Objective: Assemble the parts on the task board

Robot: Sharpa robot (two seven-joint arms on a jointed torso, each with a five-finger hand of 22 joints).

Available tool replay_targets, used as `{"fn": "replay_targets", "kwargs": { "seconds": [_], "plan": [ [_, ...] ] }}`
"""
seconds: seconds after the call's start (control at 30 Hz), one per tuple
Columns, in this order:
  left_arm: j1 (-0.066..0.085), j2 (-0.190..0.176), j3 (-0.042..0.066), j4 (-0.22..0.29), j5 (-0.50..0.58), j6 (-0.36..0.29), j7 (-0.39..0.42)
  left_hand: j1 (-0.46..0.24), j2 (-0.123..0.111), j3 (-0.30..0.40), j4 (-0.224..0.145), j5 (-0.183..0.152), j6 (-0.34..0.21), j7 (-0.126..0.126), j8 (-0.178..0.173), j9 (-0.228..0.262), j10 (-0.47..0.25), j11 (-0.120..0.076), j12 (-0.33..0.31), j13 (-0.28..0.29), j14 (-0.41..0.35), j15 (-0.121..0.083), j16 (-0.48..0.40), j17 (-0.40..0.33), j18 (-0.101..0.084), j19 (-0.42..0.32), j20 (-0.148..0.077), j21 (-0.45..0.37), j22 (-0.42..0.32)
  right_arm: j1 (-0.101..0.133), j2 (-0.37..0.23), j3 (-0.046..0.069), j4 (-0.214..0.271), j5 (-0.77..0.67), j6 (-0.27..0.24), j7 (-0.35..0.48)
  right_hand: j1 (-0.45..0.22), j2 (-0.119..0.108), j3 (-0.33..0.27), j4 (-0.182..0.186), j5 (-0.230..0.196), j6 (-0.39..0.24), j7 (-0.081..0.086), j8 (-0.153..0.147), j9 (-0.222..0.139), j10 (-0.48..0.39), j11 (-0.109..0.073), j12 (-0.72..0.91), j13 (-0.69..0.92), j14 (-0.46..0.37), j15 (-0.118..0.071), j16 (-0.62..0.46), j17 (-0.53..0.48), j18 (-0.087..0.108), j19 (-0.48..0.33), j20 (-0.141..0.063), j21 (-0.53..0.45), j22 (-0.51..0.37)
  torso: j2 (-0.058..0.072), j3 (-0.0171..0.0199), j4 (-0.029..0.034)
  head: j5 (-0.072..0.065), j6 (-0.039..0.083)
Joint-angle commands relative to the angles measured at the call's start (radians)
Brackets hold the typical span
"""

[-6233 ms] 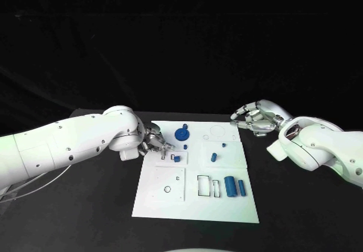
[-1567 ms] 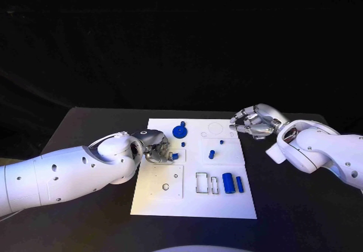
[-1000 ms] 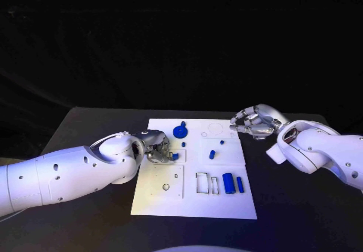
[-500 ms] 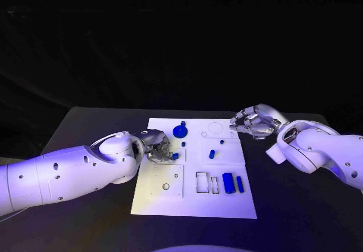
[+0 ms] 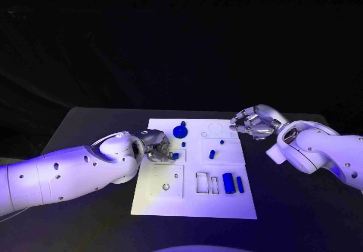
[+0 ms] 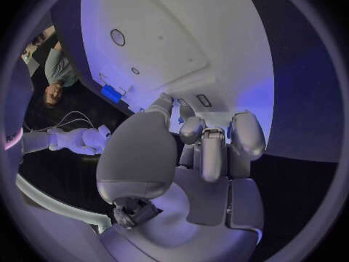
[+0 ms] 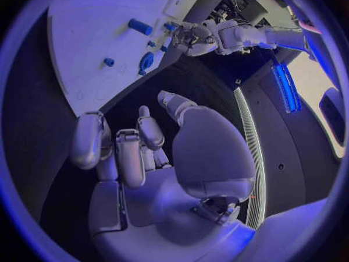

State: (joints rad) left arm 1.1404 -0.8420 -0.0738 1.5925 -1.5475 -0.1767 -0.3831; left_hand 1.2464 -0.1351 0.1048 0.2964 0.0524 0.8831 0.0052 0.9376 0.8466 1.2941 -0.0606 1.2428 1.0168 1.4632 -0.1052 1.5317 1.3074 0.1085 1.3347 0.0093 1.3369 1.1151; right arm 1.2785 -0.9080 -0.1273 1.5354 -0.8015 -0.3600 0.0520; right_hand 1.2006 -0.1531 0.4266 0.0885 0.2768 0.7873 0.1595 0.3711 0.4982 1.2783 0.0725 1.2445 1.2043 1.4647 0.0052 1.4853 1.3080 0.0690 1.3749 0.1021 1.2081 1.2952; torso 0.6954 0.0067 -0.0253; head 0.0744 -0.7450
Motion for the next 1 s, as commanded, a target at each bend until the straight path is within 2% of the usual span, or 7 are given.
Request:
{"fn": "replay_targets", "kwargs": {
  "seconds": [0.03,0.43,0.67,1.0],
  "plan": [
    [0.000,0.002,0.001,0.001,0.007,0.011,-0.004,0.000,0.012,0.007,0.000,0.003,0.000,-0.006,0.002,0.002,0.002,-0.002,0.006,-0.001,0.090,-0.007,0.003,0.197,-0.016,0.004,-0.005,0.006,0.001,-0.001,0.001,0.000,0.000,-0.009,0.014,0.006,0.007,0.001,0.004,0.002,0.003,-0.009,0.002,0.002,-0.001,-0.003,0.002,0.002,0.000,0.057,-0.006,-0.003,0.054,0.017,-0.004,0.002,-0.002,0.001,0.000,0.0002,0.0005,0.000,0.000],
    [0.000,0.001,0.001,0.000,0.010,0.013,-0.009,0.000,0.013,0.008,0.000,0.003,-0.001,-0.006,0.002,0.002,0.001,-0.002,0.006,-0.001,0.090,-0.007,0.003,0.197,-0.016,0.004,-0.005,0.007,0.002,-0.001,0.000,0.000,0.001,-0.009,0.014,0.006,0.007,0.001,0.004,0.002,0.003,-0.009,0.002,0.002,-0.001,-0.003,0.002,0.002,0.000,0.057,-0.006,-0.003,0.054,0.017,-0.004,0.002,-0.002,0.001,0.001,-0.0002,-0.0004,0.001,-0.001],
    [0.000,0.001,0.001,-0.001,0.015,0.009,-0.015,-0.004,0.032,0.022,0.000,0.003,-0.002,-0.007,0.000,0.003,0.002,-0.002,0.007,0.000,0.090,-0.008,0.004,0.198,-0.016,0.004,-0.006,0.008,0.003,-0.001,0.000,0.000,0.001,-0.009,0.014,0.006,0.007,0.001,0.004,0.002,0.003,-0.009,0.002,0.002,-0.001,-0.003,0.002,0.002,0.000,0.057,-0.006,-0.003,0.054,0.017,-0.004,0.002,-0.002,0.001,0.000,-0.0002,0.0008,0.002,-0.001],
    [0.000,0.000,0.002,-0.002,0.022,0.009,-0.021,-0.014,0.042,0.027,0.001,0.003,-0.003,-0.006,-0.001,0.004,0.002,-0.002,0.008,0.000,0.090,-0.008,0.004,0.198,-0.016,0.003,-0.006,0.008,0.003,-0.001,0.000,0.000,0.000,-0.009,0.014,0.006,0.006,0.000,0.005,0.003,0.005,-0.011,0.002,0.007,-0.002,-0.003,0.002,0.003,-0.001,0.057,-0.006,-0.004,0.054,0.017,-0.005,0.002,-0.005,0.000,0.000,-0.0001,0.0000,0.003,-0.001]
  ]
}}
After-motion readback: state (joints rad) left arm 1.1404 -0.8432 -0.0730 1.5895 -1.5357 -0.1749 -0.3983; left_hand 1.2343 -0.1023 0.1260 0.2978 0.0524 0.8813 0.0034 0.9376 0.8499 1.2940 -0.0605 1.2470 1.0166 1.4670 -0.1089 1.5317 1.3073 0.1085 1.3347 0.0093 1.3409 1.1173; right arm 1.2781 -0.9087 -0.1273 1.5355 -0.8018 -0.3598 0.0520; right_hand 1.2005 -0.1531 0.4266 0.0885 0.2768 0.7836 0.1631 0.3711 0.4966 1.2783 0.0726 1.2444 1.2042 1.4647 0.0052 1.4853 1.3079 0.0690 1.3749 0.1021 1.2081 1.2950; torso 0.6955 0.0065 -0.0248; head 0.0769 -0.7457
